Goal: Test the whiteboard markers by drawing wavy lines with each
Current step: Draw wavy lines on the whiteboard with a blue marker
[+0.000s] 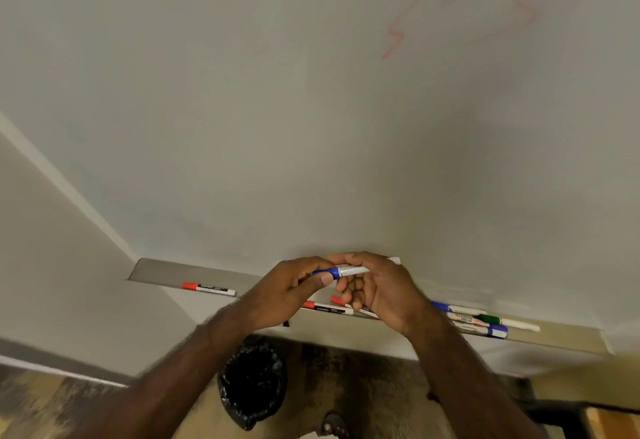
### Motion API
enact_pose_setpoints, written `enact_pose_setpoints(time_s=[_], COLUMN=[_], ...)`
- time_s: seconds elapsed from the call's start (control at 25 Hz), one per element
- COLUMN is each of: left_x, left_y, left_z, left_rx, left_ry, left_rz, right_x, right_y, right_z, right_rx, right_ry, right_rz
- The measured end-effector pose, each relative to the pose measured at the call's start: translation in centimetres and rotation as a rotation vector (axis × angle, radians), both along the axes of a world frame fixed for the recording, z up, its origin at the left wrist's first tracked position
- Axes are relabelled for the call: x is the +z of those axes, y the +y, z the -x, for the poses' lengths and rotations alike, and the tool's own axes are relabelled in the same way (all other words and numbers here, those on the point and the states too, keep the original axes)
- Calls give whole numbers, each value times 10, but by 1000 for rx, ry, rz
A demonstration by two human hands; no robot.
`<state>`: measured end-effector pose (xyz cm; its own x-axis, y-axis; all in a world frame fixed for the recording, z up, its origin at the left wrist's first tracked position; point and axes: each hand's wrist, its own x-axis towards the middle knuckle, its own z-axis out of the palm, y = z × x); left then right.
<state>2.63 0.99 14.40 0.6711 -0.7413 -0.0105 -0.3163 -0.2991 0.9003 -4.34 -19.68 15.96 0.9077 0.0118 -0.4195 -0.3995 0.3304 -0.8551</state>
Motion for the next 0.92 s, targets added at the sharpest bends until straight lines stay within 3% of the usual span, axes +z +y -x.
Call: enact_pose_setpoints(time_s=[0.28,0.44,0.48,0.64,0.76,0.92], left_x=[20,22,23,46,85,169], left_y=[-9,4,10,15,-2,-14], left_z=[3,-3,-6,-9,-15,-37], left_rx=[-182,-138,-106,16,151,487], left_ry=[175,463,445,-27,-439,-993], left_rz=[60,246,259,157,267,415], right_x=[20,34,38,54,80,145], right_y=[-9,-38,-48,-58,-48,-30], right_z=[24,38,42,50,41,20], right_rx=[-31,-190,-241,-288,-282,-325], right_ry=[-59,-51,-74,-275,-446,-647], right_rz=[-19,-200,-203,-90,38,138])
